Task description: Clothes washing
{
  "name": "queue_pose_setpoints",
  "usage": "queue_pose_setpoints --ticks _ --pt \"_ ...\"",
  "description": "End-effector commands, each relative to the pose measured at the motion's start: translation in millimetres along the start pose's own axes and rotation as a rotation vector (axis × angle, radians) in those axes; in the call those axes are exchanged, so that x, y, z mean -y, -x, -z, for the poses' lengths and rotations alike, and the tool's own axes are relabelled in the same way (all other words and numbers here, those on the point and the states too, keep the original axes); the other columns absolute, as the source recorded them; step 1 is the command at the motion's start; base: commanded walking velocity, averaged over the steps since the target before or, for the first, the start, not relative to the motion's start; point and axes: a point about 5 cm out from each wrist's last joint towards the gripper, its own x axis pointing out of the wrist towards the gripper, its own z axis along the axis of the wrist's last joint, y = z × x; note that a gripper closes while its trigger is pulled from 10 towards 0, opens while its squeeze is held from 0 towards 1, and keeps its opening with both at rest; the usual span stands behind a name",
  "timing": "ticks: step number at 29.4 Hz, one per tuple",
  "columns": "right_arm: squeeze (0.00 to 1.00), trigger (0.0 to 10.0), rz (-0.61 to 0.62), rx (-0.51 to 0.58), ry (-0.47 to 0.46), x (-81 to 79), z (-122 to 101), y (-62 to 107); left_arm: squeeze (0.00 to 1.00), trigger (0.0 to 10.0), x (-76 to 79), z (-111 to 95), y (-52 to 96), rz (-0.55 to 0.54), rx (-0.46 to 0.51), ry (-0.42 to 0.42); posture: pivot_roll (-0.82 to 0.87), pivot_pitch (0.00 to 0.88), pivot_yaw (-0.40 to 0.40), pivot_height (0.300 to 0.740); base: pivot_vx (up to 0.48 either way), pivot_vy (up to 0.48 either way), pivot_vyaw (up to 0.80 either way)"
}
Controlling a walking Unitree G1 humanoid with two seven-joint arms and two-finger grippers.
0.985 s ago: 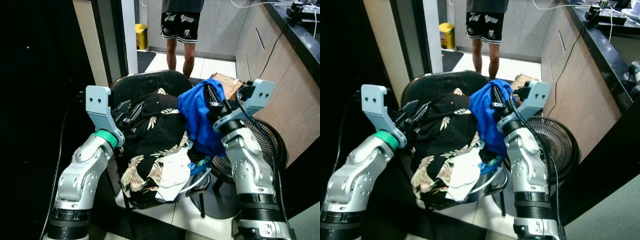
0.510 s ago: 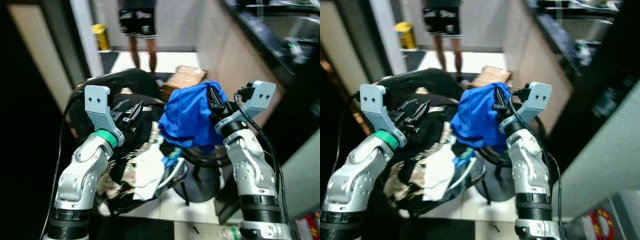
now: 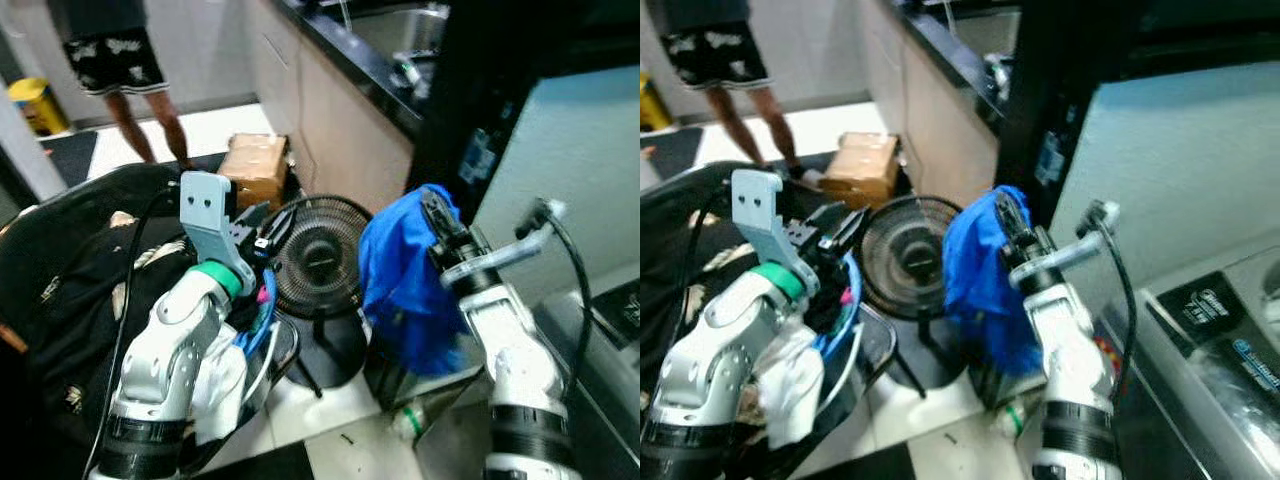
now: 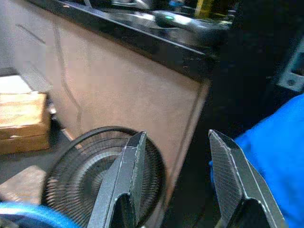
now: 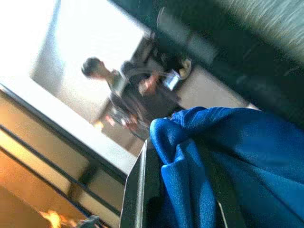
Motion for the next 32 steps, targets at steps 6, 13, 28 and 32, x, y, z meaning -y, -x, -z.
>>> queue_pose_setpoints --ticks 6,13,28,32 --pt "0.00 10.0 -0.174 0.120 -0.204 -11.3 -12.2 13.4 0.00 10.0 0.9 2.9 1.8 0.018 -0.019 -0.002 0.13 0.022 0.085 0.740 0.000 0.000 -0.80" --pt "0.00 10.0 -0.193 0.132 -0.230 -11.4 -17.0 14.3 0.00 10.0 1.7 2.7 1.2 0.028 -0.021 -0.004 0.13 0.022 0.085 0.740 0.000 0.000 -0.80" --pt "0.00 10.0 -0.717 -0.046 -0.075 -112.0 -24.0 -2.2 0.00 10.0 4.0 -0.3 -1.2 0.048 -0.010 -0.012 0.12 0.002 0.089 0.740 0.000 0.000 -0.80" --pt "0.00 10.0 -0.548 -0.055 0.119 -106.6 -17.5 -20.4 0.00 10.0 0.1 -3.9 -1.6 0.015 0.007 -0.034 0.12 0.002 0.089 0.740 0.000 0.000 -0.80"
